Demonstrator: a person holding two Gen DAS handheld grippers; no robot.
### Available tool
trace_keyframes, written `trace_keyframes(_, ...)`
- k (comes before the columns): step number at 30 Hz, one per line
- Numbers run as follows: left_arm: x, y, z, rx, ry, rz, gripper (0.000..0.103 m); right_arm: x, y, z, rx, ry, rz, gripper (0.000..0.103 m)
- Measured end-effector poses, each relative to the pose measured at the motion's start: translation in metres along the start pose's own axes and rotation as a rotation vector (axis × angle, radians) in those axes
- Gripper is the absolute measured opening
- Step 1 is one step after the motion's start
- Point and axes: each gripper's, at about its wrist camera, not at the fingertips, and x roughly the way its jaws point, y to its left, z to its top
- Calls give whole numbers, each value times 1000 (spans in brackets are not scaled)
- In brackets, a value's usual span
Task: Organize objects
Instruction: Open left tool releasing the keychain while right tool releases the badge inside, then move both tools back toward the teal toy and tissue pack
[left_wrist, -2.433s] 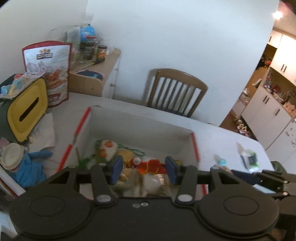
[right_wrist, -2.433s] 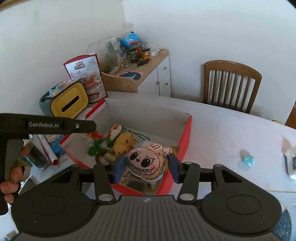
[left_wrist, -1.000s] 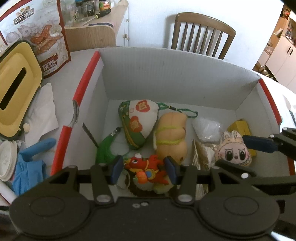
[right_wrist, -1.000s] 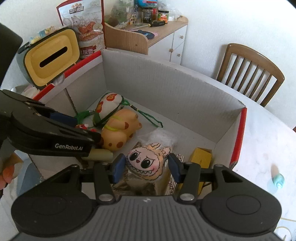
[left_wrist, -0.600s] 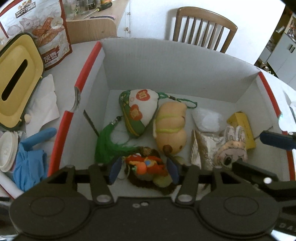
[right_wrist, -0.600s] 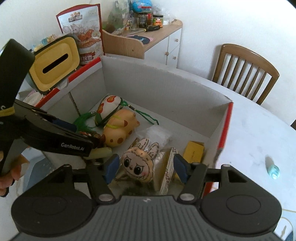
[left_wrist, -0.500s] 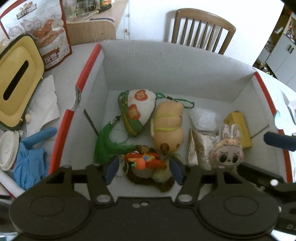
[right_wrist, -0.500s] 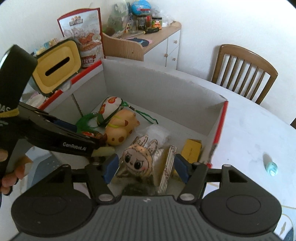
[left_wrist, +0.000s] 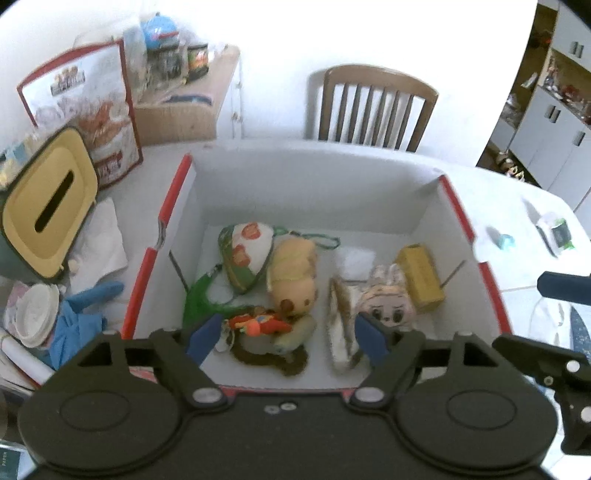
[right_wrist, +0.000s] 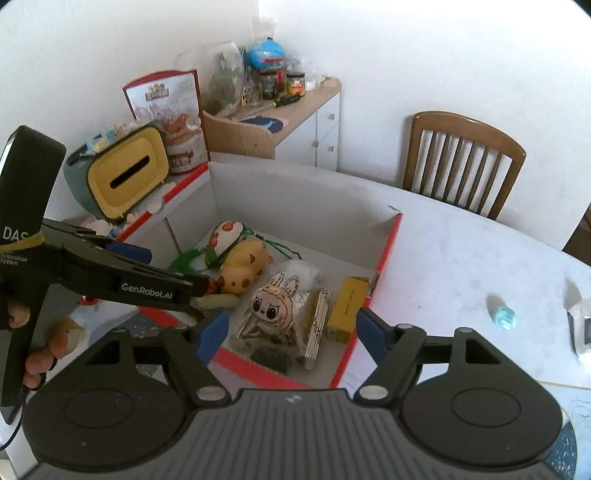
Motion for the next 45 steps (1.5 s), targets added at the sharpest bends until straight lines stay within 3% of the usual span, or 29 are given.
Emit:
trace_keyframes(10, -36, -37, -6, 65, -87, -2, 90, -42, -15, -13, 37, -46, -1, 80)
trace_keyframes(20, -61, -100, -10, 94, -147, -46, 102, -81, -59, -36, 88, -92, 13, 83)
trace_keyframes(32, -58, -204, -7, 87, -171, -86, 103, -119, -169, -75, 127, -85, -15, 83)
trace_keyframes(45, -12, -294, 13, 89, -148, -80, 103, -124, -304, -101, 179, -44, -100, 83)
